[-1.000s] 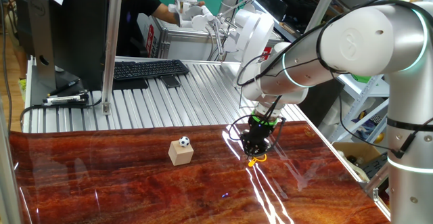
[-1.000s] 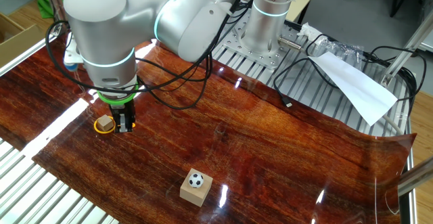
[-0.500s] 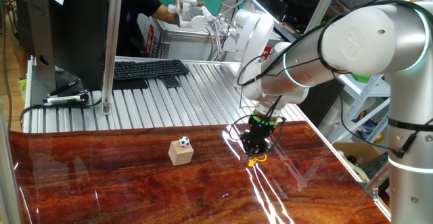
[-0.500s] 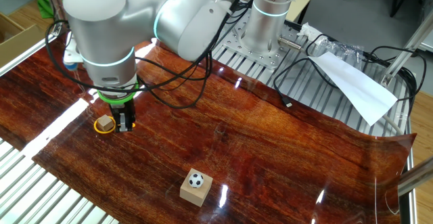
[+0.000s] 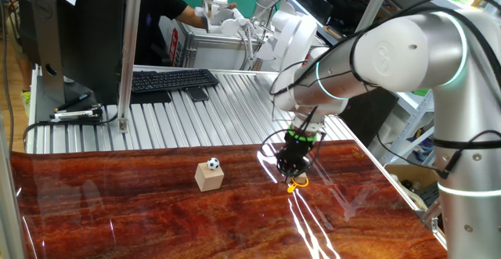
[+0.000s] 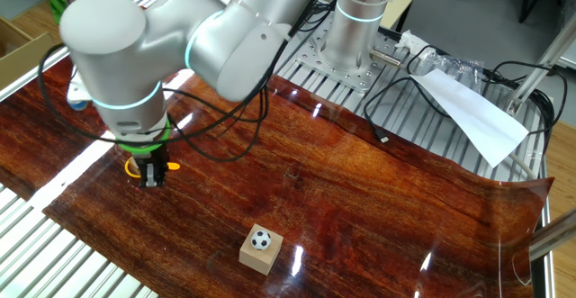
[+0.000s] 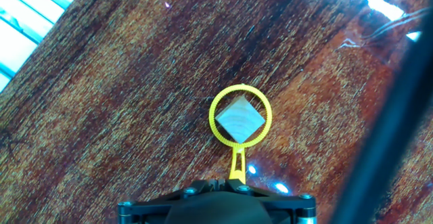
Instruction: Attach the bubble ring to the ball
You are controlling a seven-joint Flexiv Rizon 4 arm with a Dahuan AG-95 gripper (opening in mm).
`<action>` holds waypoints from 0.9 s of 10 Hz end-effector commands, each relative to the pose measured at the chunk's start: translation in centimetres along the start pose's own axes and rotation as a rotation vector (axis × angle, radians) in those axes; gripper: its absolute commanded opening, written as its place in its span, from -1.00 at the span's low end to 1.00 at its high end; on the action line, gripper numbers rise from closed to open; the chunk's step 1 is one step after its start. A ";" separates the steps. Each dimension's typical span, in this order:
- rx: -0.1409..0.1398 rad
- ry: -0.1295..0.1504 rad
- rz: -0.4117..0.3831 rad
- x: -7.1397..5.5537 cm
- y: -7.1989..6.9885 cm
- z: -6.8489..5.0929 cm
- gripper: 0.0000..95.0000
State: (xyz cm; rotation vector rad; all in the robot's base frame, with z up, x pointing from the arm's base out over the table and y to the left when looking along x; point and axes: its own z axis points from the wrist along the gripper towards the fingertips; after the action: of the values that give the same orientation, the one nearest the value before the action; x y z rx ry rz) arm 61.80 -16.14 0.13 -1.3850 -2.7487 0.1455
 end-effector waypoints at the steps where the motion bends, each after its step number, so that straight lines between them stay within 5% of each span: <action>1: 0.005 -0.002 0.007 -0.2 0.1 0.2 -0.60; 4: 0.010 0.000 -0.011 0.1 -0.3 -0.9 -0.60; 5: 0.004 0.007 -0.037 0.3 -0.6 -1.7 -1.00; 9: -0.001 0.011 -0.031 1.0 -1.1 -3.3 -1.00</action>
State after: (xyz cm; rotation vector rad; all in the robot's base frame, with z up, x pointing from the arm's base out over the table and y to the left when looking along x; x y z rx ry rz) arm 60.59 -15.81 3.65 -1.3287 -2.7628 0.1326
